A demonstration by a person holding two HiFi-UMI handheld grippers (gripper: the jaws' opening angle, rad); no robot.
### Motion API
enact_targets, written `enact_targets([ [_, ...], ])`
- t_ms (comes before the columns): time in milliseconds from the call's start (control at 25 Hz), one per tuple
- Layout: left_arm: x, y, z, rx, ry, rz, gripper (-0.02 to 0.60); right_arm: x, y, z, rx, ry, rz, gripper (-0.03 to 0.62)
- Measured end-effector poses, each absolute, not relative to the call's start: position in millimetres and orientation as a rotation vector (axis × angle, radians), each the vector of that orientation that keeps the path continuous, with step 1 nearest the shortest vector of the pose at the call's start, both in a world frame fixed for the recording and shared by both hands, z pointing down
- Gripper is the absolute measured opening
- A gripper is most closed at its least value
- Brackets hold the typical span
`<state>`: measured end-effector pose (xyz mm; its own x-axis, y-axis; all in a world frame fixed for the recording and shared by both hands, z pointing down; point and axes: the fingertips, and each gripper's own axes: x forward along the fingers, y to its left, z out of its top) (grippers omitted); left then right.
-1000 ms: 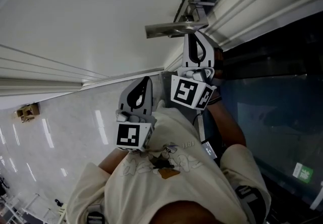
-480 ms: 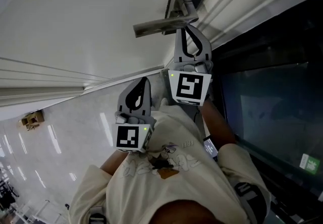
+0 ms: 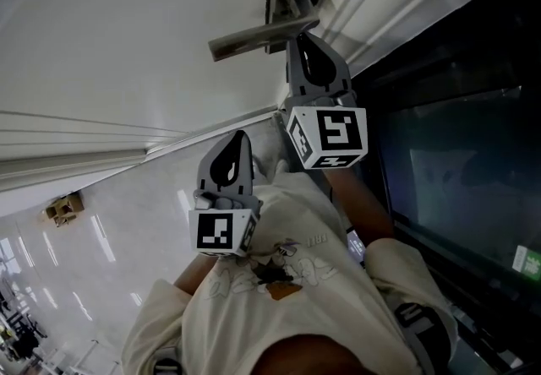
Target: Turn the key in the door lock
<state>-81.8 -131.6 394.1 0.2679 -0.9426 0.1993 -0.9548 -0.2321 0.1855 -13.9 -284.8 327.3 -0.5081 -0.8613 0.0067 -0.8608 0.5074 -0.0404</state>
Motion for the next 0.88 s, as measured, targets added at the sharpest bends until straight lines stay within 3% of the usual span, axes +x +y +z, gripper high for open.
enact_targets([
  [360,-77.4,-131.1,390.9,2.284,-1.749,0.067,0.006,-10.3,-285.8,327.7,-1.318,2.516,-0.568,0.025],
  [880,-71.8,-126.9,390.1,2.284,-1.761,0.069,0.006,-9.7,-288.5,326.9,-0.967,2.247,-1.036,0.029],
])
